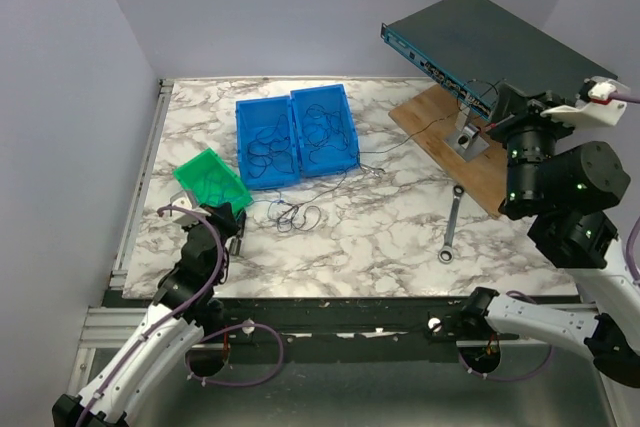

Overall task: Untangle the cables
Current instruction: Untie the cable.

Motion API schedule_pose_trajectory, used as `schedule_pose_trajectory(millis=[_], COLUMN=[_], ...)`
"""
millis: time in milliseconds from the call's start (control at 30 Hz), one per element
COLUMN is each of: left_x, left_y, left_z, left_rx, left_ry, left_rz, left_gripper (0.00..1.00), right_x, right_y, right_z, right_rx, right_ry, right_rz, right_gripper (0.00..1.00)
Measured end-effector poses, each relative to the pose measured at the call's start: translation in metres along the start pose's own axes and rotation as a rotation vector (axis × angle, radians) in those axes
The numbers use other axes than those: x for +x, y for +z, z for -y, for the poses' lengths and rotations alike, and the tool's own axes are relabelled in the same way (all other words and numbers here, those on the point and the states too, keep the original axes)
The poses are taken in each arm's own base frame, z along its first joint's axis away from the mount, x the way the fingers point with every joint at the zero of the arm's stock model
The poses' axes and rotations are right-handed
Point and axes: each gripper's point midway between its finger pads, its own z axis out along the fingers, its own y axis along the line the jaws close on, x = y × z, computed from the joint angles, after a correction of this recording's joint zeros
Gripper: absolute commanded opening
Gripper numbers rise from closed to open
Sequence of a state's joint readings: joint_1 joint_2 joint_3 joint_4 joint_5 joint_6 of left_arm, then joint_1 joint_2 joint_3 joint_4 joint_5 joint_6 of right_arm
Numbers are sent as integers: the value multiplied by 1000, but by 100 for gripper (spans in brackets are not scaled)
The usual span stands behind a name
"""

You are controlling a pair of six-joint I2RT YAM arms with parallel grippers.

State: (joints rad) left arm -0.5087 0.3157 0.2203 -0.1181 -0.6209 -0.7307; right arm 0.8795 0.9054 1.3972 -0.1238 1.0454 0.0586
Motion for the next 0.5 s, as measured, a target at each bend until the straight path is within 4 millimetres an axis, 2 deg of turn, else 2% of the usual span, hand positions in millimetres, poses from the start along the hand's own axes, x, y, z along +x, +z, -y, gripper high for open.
schedule_pose_trajectory(millis=[100, 167, 267, 300, 400, 500], left_x=[5, 9, 22, 26, 38, 45], left_y=[1, 2, 5, 5, 5, 4], left_z=[-4, 0, 13, 17, 28, 37], left_rx=[-3, 19, 89, 111, 180, 239], left_ry=[21, 46, 105, 123, 161, 190], left_rz=[-8, -25, -82, -101, -155, -187], left_gripper=[0, 0, 0, 0, 0, 0], right_x=[-7, -8, 2, 11, 59, 126], right_y=[-1, 0, 10, 15, 30, 46], right_z=[-5, -17, -52, -66, -104, -129], right_rx=[-41, -88, -169, -192, -240, -252], right_ry=[25, 28, -1, -21, -109, -222], right_rz=[12, 5, -31, -50, -130, -227], right_gripper=[1, 1, 1, 1, 1, 1])
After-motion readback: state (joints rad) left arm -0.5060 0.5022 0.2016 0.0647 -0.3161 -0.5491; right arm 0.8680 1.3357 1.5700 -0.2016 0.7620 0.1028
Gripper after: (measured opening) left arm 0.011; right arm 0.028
